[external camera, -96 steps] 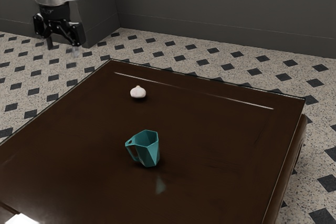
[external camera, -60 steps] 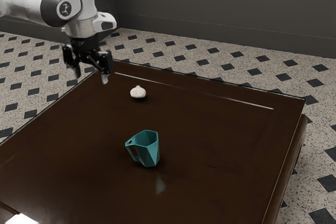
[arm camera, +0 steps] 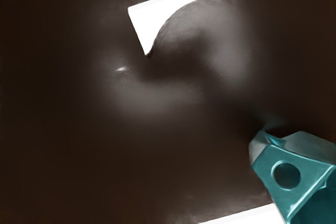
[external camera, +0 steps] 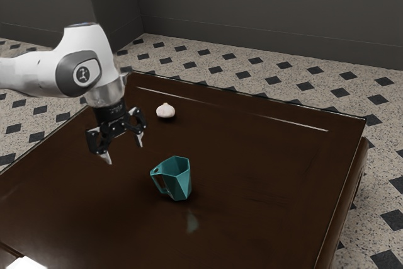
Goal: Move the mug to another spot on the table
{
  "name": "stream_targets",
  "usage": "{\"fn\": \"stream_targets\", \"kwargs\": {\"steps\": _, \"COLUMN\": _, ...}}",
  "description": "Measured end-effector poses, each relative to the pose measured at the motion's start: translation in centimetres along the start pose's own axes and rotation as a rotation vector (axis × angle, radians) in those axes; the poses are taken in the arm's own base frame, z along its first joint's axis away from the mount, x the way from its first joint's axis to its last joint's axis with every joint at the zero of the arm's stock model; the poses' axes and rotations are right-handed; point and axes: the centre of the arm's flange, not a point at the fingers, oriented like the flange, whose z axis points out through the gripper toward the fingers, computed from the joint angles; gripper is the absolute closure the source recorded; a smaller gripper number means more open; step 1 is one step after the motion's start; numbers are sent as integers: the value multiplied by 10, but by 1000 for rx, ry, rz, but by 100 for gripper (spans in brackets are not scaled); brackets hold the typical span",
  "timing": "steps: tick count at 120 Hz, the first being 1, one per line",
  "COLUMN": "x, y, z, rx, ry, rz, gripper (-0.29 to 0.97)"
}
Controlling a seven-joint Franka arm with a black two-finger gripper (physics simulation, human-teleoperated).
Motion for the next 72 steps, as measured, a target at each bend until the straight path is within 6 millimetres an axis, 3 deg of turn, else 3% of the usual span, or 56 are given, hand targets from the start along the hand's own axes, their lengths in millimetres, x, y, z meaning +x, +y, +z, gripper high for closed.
{"fn": "stream_targets", "kwargs": {"steps": 40, "x": 11, "y": 24, "z": 32, "rx": -100, "ry": -4, "rz": -544, "gripper": 0}}
{"fn": "stream_targets", "kwargs": {"steps": 72, "x": 7, "y": 28, "z": 62, "rx": -105, "ry": -17, "rz": -803, "gripper": 0}}
